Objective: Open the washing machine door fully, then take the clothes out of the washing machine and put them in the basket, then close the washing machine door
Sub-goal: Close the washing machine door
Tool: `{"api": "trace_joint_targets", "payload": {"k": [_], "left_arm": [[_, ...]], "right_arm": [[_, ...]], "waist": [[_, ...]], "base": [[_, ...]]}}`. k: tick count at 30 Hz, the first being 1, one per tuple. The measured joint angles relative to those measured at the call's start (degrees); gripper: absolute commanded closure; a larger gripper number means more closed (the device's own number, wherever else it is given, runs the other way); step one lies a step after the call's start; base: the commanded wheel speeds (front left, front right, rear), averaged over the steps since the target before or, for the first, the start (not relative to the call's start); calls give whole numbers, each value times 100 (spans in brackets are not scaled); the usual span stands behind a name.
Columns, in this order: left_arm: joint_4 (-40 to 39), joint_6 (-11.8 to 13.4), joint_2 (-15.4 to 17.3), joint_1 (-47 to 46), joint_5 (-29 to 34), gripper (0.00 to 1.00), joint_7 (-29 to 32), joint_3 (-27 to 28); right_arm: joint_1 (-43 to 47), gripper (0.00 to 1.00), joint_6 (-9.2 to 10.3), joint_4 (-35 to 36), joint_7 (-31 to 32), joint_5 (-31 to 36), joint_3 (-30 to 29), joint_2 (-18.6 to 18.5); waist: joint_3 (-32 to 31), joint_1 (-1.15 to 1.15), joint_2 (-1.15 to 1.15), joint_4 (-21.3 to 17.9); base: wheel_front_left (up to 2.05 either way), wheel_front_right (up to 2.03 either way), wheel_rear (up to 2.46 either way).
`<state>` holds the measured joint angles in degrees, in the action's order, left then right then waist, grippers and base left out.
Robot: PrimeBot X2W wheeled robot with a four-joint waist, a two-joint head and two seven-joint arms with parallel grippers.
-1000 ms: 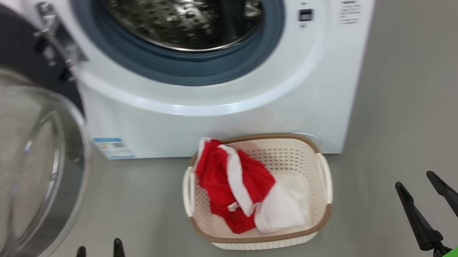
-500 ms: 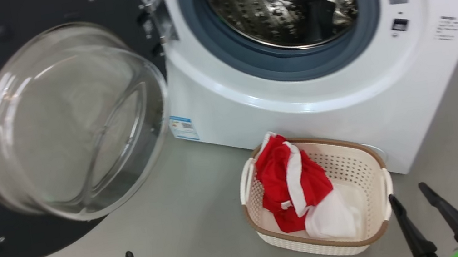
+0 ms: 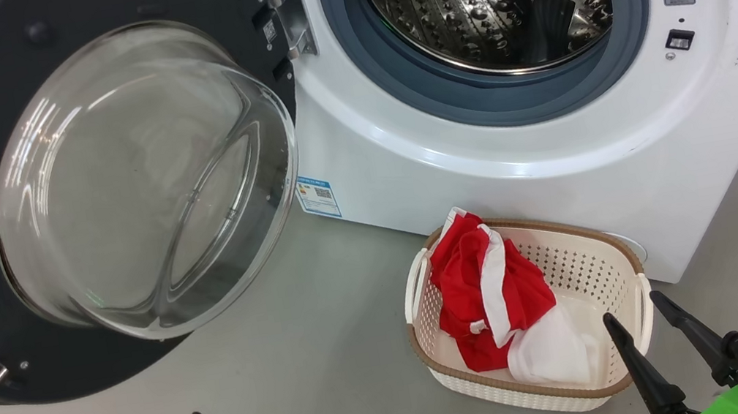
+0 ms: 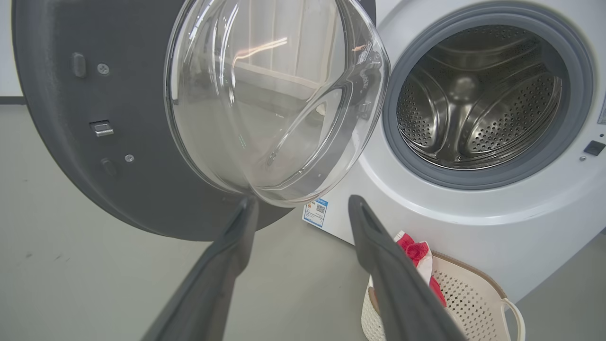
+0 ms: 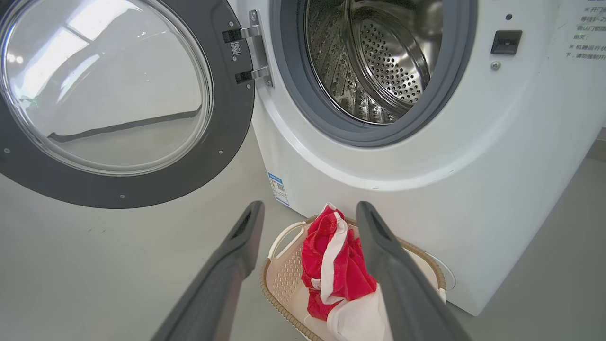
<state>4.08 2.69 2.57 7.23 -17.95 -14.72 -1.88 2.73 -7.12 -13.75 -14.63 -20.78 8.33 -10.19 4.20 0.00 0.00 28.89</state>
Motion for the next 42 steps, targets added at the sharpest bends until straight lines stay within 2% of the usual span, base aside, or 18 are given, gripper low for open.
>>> {"api": "trace_joint_targets", "payload": {"k": [7,8,9,10,13,16,21,26,30,34,37,42], "left_arm": [[-32,8,0,7,-38,0,0,53],[-54,5,0,2,-97,15,0,77],[-79,3,0,-3,-160,78,0,109],[-121,-22,0,-5,-199,100,0,149],[-334,-134,-5,-64,-238,100,0,301],[-711,-376,-15,-505,-224,100,1,756],[-1152,-736,-26,-1336,136,100,-1,1705],[-1134,-936,253,-2313,3,100,-8,2590],[-492,-979,803,-3062,-325,100,-8,2995],[425,-984,1292,-3607,-660,100,-9,3036],[1418,-985,1544,-4067,-1292,100,19,3072],[2945,-985,2048,-4722,-2175,100,982,3089]], "right_arm": [[0,0,0,-10,0,-40,16,3],[0,0,0,-10,0,-40,14,4],[0,0,0,-10,0,-40,10,8],[0,0,0,-9,0,-40,5,11],[1,0,0,-3,0,-38,-11,31],[2,0,0,3,0,-38,-29,51],[2,0,0,9,0,-37,-55,88],[3,0,0,49,0,-29,-142,135],[5,0,0,90,0,-2,-215,145],[8,0,0,109,0,20,-236,149],[11,0,0,125,0,24,-255,155],[12,0,0,159,0,69,-269,168]], "waist": [[-40,0,0,-13],[-41,0,0,-14],[-41,0,0,-15],[-37,0,0,-16],[-14,0,0,-16],[35,0,0,-12],[72,0,0,-16],[111,0,0,-23],[173,0,0,-17],[240,0,0,3],[283,0,0,21],[369,0,0,58]], "base": [[0,0,0],[0,0,0],[0,0,0],[0,0,0],[0,0,0],[0,0,0],[0,0,0],[0,0,0],[0,0,0],[0,0,0],[0,0,0],[0,0,0]]}}
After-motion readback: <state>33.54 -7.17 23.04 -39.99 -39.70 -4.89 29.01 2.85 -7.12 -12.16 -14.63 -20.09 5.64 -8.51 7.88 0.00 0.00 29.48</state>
